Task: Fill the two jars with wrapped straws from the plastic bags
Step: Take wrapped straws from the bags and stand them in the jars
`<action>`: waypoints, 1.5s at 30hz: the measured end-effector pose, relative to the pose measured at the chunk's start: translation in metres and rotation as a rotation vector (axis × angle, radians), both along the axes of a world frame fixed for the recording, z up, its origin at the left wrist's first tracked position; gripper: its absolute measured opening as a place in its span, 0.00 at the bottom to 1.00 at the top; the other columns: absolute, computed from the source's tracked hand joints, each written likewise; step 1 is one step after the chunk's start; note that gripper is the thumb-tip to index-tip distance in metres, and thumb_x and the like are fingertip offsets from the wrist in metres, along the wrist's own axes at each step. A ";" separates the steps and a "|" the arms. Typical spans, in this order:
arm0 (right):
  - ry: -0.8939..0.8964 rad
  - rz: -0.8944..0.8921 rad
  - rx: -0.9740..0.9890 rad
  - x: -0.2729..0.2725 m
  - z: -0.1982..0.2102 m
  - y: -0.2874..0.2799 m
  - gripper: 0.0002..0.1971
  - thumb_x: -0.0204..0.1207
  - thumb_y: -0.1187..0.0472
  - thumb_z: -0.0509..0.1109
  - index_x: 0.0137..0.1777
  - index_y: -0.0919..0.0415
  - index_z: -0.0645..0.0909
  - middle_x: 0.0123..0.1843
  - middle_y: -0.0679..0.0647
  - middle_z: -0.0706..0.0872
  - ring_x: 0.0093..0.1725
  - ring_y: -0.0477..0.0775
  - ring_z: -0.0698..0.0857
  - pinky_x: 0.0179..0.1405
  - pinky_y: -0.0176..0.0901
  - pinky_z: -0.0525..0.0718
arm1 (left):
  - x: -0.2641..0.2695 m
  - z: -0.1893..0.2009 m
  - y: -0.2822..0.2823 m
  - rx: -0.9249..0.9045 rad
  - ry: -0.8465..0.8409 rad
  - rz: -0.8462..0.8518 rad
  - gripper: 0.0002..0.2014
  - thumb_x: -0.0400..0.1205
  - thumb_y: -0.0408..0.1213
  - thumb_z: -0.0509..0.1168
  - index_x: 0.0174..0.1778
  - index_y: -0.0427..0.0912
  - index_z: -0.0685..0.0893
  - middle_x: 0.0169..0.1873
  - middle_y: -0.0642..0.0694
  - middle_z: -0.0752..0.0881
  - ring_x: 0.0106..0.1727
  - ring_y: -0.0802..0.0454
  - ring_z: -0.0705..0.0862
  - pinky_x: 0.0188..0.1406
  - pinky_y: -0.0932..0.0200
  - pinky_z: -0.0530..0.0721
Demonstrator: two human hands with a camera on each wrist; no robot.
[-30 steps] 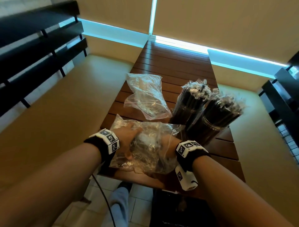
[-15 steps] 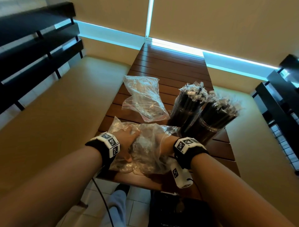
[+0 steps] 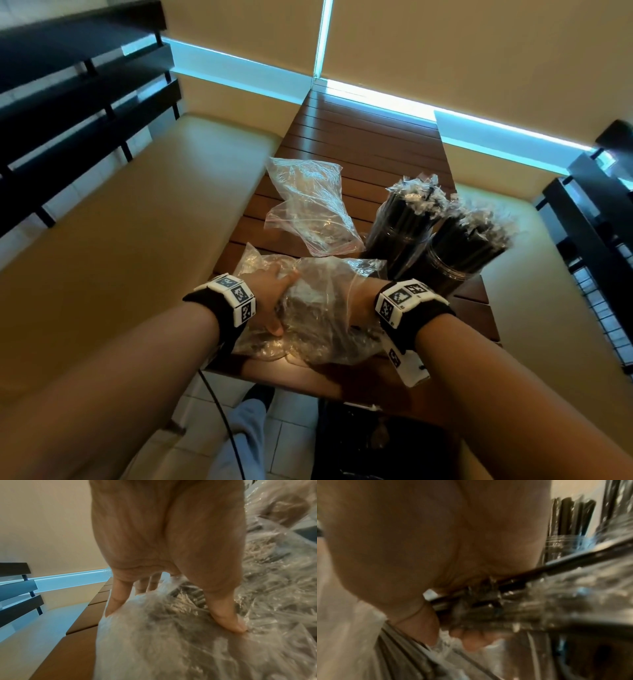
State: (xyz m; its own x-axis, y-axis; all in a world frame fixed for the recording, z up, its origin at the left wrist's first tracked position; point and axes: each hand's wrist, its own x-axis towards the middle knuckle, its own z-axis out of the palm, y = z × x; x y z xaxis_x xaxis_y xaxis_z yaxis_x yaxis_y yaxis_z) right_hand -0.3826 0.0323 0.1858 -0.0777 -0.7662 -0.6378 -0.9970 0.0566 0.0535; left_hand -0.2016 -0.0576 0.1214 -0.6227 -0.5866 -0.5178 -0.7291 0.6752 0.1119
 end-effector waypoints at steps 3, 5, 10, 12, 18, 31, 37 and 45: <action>0.055 -0.050 -0.017 -0.005 -0.001 0.007 0.30 0.69 0.47 0.76 0.71 0.53 0.75 0.65 0.55 0.82 0.58 0.58 0.83 0.58 0.49 0.85 | -0.002 -0.001 0.003 -0.016 -0.018 -0.007 0.64 0.64 0.62 0.80 0.86 0.56 0.43 0.85 0.37 0.51 0.80 0.34 0.67 0.75 0.39 0.73; -0.002 -0.079 -0.092 -0.001 -0.005 0.015 0.31 0.64 0.47 0.78 0.69 0.47 0.75 0.66 0.53 0.83 0.60 0.60 0.85 0.57 0.52 0.87 | -0.005 -0.004 0.004 -0.037 -0.010 -0.009 0.63 0.63 0.62 0.80 0.86 0.55 0.45 0.85 0.38 0.52 0.81 0.34 0.66 0.76 0.40 0.72; 0.087 0.016 -0.174 -0.006 0.007 0.025 0.21 0.80 0.49 0.69 0.71 0.54 0.77 0.68 0.54 0.82 0.63 0.63 0.84 0.58 0.53 0.85 | -0.006 -0.008 0.001 -0.035 -0.005 0.007 0.63 0.61 0.63 0.81 0.85 0.56 0.47 0.84 0.40 0.56 0.79 0.35 0.68 0.75 0.40 0.73; 0.131 0.092 -0.253 -0.013 0.032 0.027 0.16 0.82 0.48 0.65 0.63 0.57 0.81 0.55 0.55 0.86 0.50 0.61 0.86 0.45 0.47 0.82 | -0.007 -0.008 0.000 -0.036 -0.010 0.031 0.64 0.59 0.64 0.80 0.85 0.57 0.47 0.82 0.41 0.58 0.78 0.35 0.70 0.73 0.39 0.76; 0.392 0.119 -0.352 -0.044 0.118 0.054 0.13 0.81 0.49 0.68 0.57 0.54 0.86 0.40 0.52 0.82 0.37 0.57 0.78 0.37 0.46 0.75 | -0.012 -0.003 0.004 -0.053 0.013 0.074 0.66 0.55 0.65 0.81 0.85 0.53 0.51 0.80 0.40 0.63 0.76 0.36 0.73 0.72 0.42 0.77; 0.162 -0.138 -0.929 -0.068 0.184 0.103 0.13 0.83 0.44 0.63 0.54 0.53 0.76 0.47 0.57 0.85 0.46 0.65 0.86 0.38 0.48 0.77 | -0.061 0.130 0.034 -0.184 0.314 -0.010 0.53 0.66 0.72 0.62 0.85 0.49 0.59 0.82 0.45 0.67 0.80 0.42 0.68 0.76 0.44 0.69; -0.137 -0.322 -1.067 -0.044 0.153 0.089 0.09 0.83 0.51 0.63 0.56 0.55 0.74 0.42 0.54 0.83 0.41 0.60 0.81 0.33 0.45 0.70 | -0.094 0.236 0.067 0.517 1.242 0.147 0.24 0.70 0.58 0.74 0.60 0.53 0.85 0.68 0.48 0.85 0.69 0.47 0.82 0.71 0.46 0.78; -0.574 -0.482 -1.450 -0.021 0.152 0.067 0.16 0.80 0.53 0.66 0.67 0.49 0.74 0.42 0.57 0.90 0.41 0.60 0.88 0.41 0.55 0.88 | -0.149 0.299 0.112 0.561 1.781 0.606 0.25 0.78 0.57 0.72 0.36 0.36 0.78 0.12 0.54 0.70 0.16 0.54 0.73 0.36 0.51 0.79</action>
State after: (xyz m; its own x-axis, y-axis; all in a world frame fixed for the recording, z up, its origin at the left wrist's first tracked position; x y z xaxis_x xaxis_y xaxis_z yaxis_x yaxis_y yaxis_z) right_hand -0.4034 0.0997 0.3376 -0.4942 -0.6921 0.5261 -0.7422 0.0207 -0.6698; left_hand -0.3507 0.0543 0.4201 -0.3720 -0.9078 0.1937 0.3536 0.0544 0.9338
